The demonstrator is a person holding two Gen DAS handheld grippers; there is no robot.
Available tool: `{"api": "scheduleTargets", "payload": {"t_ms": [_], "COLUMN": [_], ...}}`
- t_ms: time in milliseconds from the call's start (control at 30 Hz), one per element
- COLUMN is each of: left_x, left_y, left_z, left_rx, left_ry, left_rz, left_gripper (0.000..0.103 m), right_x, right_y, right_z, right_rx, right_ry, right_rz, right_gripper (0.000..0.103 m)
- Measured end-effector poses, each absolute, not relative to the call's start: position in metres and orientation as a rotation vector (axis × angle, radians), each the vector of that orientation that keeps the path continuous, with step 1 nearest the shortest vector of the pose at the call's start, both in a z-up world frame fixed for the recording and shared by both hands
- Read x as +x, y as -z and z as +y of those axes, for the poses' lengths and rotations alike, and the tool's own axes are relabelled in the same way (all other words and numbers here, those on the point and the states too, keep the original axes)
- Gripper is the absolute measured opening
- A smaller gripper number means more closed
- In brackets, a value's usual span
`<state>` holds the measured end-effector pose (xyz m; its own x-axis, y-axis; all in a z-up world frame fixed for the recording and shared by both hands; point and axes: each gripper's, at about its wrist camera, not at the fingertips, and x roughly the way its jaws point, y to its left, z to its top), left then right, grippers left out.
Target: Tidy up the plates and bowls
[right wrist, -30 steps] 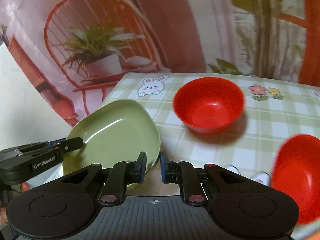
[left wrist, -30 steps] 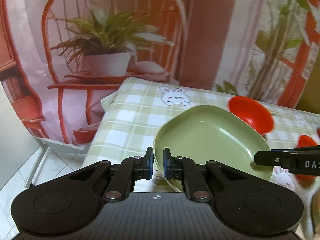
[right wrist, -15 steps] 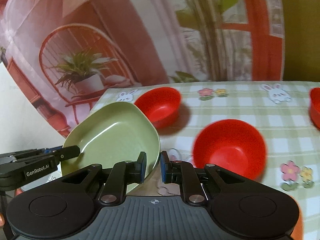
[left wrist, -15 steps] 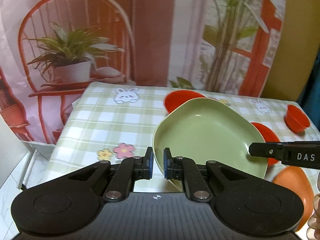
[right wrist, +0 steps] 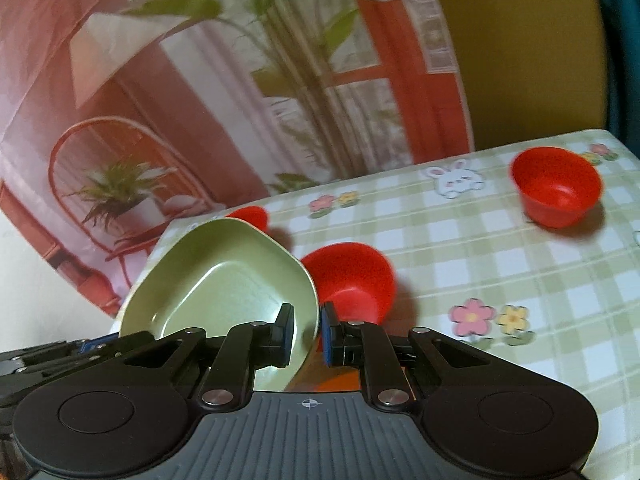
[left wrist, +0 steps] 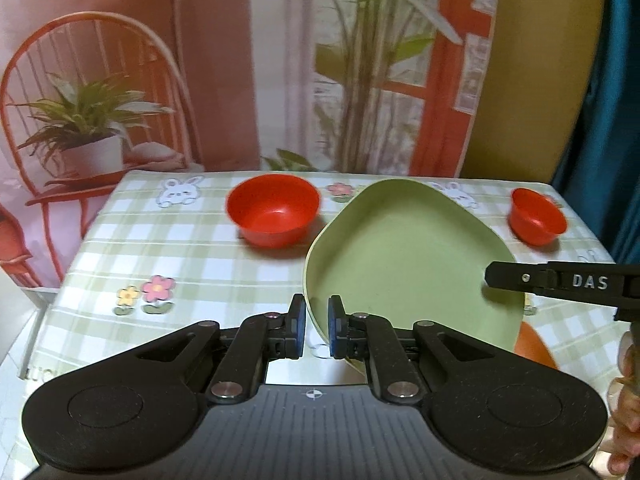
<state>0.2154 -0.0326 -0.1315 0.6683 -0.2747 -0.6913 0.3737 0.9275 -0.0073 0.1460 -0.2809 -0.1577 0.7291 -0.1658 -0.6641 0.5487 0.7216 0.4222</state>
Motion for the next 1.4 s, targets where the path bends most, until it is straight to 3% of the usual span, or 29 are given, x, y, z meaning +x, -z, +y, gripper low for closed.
{"api": "scheduleTargets", "payload": {"t_ms": [767,1400], "left_x": [0.170,0.158], "left_y": [0.154,0.178], "left_z": [-0.086,-0.089], "left_rx": [0.158,0.131], "left_ry": [0.518,0.557], "left_rz": [0.835,0.936], "left_gripper": [0.013,0.014], "right_x": [0.051,0.042], "right_y": [0.174,0.192], "right_z": [-0.302,-0.308], "right_rx": [0.668,0.689], "right_ry": [0.493,0.513], "right_rz": [0.662,0.712], "right_gripper": [0.014,0.014]}}
